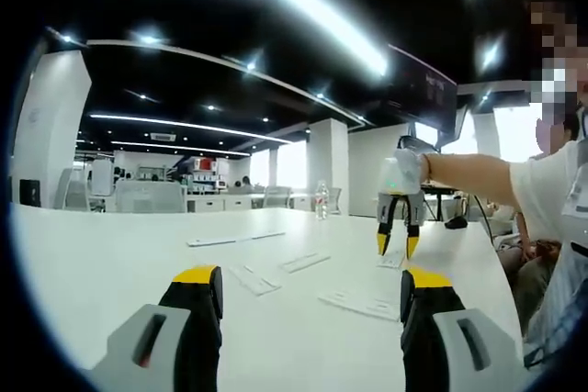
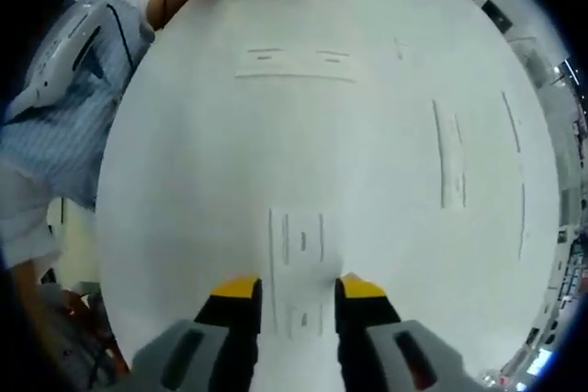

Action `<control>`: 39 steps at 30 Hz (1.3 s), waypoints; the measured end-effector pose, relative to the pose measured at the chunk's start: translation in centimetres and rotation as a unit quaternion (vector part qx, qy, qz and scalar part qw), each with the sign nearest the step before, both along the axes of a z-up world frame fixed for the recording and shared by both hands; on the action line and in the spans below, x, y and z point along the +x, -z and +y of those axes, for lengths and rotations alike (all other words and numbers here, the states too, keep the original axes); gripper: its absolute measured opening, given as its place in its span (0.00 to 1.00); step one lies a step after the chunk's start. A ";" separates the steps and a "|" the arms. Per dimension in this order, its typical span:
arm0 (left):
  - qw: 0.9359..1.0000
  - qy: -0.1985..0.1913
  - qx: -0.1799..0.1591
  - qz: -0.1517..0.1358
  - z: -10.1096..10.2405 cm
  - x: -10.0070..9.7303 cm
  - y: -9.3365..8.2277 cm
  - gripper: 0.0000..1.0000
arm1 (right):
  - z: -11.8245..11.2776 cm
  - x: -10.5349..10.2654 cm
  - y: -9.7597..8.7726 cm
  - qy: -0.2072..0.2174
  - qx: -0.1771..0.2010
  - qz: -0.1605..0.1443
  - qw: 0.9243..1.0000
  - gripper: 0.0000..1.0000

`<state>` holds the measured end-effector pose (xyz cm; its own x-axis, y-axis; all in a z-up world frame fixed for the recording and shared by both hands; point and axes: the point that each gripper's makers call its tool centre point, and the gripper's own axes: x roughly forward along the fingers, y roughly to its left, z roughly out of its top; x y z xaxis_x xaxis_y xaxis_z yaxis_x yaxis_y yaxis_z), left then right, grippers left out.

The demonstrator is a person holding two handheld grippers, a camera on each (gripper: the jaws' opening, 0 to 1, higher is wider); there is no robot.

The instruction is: Locate the socket holder cover, grip the socket holder cover, clip it into the socket holder slot.

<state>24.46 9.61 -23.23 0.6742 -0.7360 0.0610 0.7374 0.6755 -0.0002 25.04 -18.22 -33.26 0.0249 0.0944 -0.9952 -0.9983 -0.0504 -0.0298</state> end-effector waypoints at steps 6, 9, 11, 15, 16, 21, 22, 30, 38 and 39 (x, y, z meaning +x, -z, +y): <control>1.000 0.000 0.000 -0.001 -0.1 0.0 0.0 0.79 | 0.0 0.1 0.0 -0.001 -0.001 0.000 1.000 0.32; 1.000 0.001 0.000 0.000 -0.1 0.0 0.0 0.79 | -0.1 0.2 0.0 -0.002 -0.004 0.000 1.000 0.32; 1.000 0.002 0.001 0.000 -0.2 0.0 0.0 0.79 | -0.1 0.4 -0.1 -0.001 -0.005 0.000 1.000 0.32; 1.000 0.003 0.000 -0.001 -0.2 0.0 0.0 0.79 | -0.1 0.5 0.0 -0.002 -0.008 0.003 1.000 0.28; 1.000 0.003 0.000 -0.001 -0.2 0.0 0.0 0.79 | -0.1 0.5 0.0 -0.001 -0.009 0.005 1.000 0.27; 1.000 0.003 -0.001 -0.002 -0.2 0.0 0.0 0.79 | -0.2 0.7 0.0 -0.002 -0.011 0.006 1.000 0.27; 1.000 0.003 -0.001 -0.002 -0.2 0.0 0.0 0.79 | -0.2 0.7 0.0 -0.002 -0.010 0.006 1.000 0.27; 1.000 0.003 0.000 -0.001 -0.1 0.1 0.0 0.79 | -0.1 0.6 0.0 -0.002 -0.010 0.007 1.000 0.27; 1.000 0.003 0.001 0.001 -0.1 0.1 0.1 0.79 | 0.0 0.3 -0.3 0.003 -0.007 0.007 1.000 0.26; 1.000 0.003 0.001 0.001 -0.1 0.1 0.1 0.79 | 0.0 0.4 -0.4 0.003 -0.004 0.005 1.000 0.26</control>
